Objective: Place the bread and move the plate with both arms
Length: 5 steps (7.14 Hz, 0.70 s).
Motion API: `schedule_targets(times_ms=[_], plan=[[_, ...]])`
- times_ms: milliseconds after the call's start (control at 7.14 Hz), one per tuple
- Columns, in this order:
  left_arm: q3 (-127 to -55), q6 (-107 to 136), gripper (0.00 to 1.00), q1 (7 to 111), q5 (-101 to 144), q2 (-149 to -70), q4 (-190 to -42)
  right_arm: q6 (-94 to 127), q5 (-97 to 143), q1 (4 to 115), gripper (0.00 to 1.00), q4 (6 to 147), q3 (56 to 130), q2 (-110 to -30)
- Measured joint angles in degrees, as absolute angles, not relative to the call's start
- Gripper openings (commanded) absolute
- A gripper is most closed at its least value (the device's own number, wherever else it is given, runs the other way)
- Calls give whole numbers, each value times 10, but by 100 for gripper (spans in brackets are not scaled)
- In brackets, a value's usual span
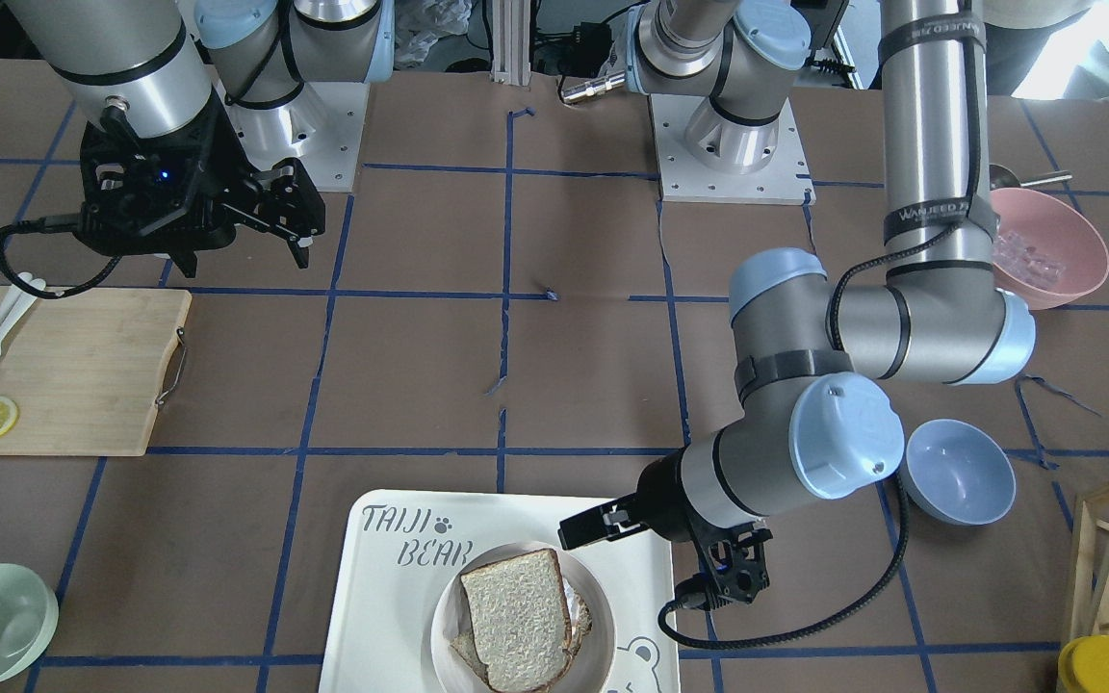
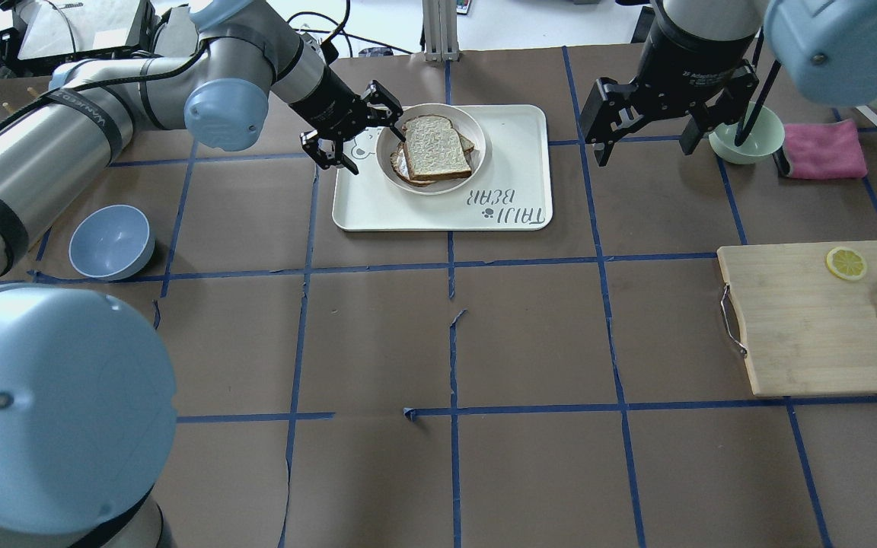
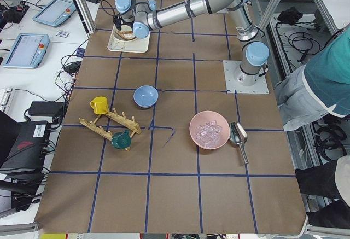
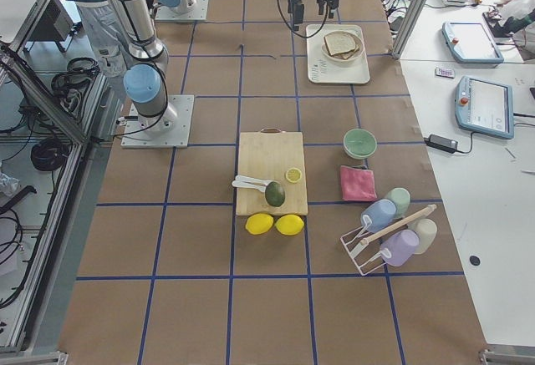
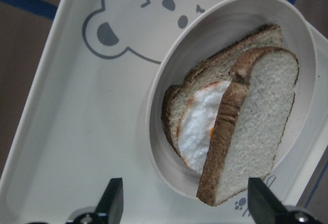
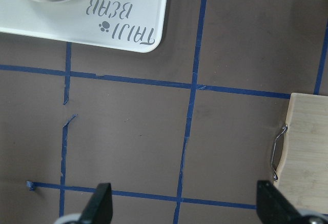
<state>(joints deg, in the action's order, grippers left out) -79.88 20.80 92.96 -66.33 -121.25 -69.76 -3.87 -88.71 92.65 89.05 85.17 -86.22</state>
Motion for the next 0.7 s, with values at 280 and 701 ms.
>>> schedule_targets(times_ms=[280, 701], plan=[[-828, 199, 100, 949, -726, -1122, -775, -39, -868, 927, 100, 892, 850, -860], [-936, 173, 100, 952, -792, -973, -810, -42, -876, 924, 100, 892, 843, -861]])
